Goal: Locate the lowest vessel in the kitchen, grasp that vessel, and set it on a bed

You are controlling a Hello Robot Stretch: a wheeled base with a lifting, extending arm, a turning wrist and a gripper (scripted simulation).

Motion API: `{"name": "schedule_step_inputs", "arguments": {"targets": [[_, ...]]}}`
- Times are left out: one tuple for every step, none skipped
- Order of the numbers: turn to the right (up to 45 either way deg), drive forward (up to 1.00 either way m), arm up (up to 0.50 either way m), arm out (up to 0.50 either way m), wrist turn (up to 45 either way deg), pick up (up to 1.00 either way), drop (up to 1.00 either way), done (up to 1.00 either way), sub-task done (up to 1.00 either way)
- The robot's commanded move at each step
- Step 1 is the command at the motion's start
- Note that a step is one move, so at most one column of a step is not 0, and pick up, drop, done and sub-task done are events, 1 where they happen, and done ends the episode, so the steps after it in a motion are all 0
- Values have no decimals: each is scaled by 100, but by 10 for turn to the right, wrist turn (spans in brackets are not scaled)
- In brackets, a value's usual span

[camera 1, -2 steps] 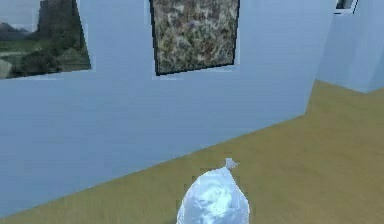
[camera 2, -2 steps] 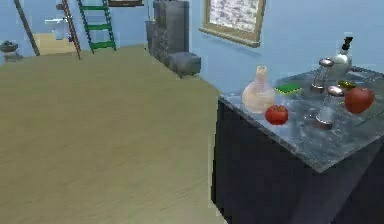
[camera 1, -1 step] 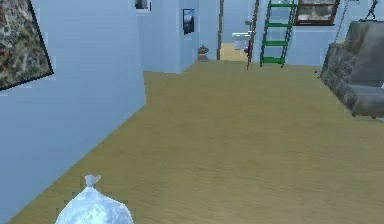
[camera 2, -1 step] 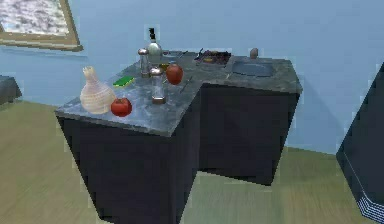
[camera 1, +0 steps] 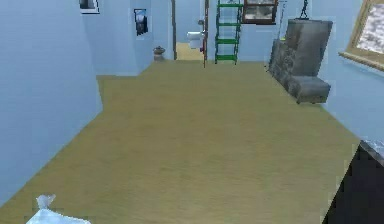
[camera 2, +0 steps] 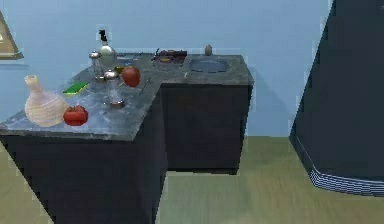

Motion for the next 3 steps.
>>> {"name": "schedule_step_inputs", "arguments": {"targets": [[0,100,0,0,0,0,0,0,0],[240,0,0,0,0,0,0,0,0],[0,100,0,0,0,0,0,0,0]]}}
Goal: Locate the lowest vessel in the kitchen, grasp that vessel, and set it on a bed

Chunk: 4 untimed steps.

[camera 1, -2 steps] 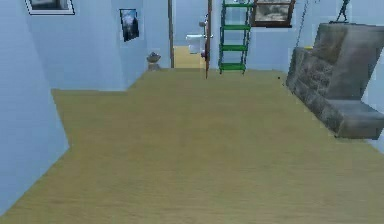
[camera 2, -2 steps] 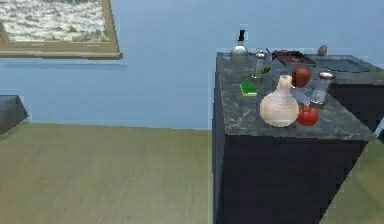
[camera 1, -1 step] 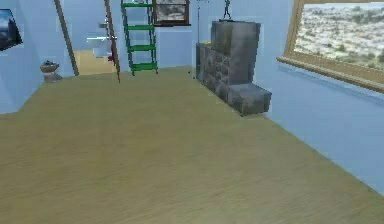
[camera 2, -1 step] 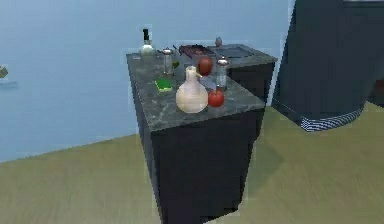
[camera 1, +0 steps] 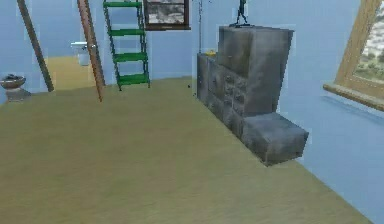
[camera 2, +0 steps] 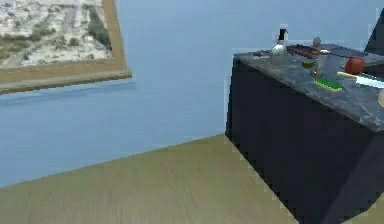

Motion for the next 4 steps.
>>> {"name": "schedule_step_inputs", "arguments": {"targets": [[0,100,0,0,0,0,0,0,0],[0,100,0,0,0,0,0,0,0],[-120,0,0,0,0,0,0,0,0],[0,5,0,0,0,0,0,0,0]]}}
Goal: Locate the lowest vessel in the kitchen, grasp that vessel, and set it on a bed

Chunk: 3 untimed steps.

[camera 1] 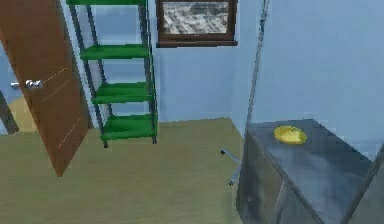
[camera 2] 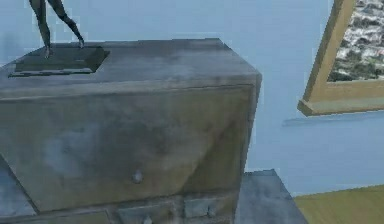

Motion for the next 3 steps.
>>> {"name": "schedule_step_inputs", "arguments": {"targets": [[-450,0,0,0,0,0,0,0,0],[-150,0,0,0,0,0,0,0,0],[450,0,0,0,0,0,0,0,0]]}}
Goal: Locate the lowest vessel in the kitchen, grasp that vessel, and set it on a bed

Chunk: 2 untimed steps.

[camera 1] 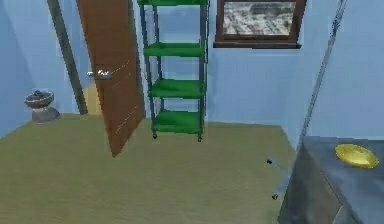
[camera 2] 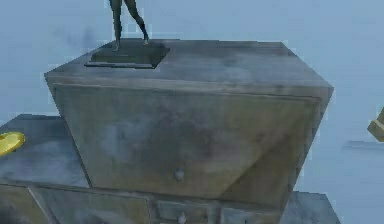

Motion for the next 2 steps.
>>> {"name": "schedule_step_inputs", "arguments": {"targets": [[180,0,0,0,0,0,0,0,0],[0,65,0,0,0,0,0,0,0]]}}
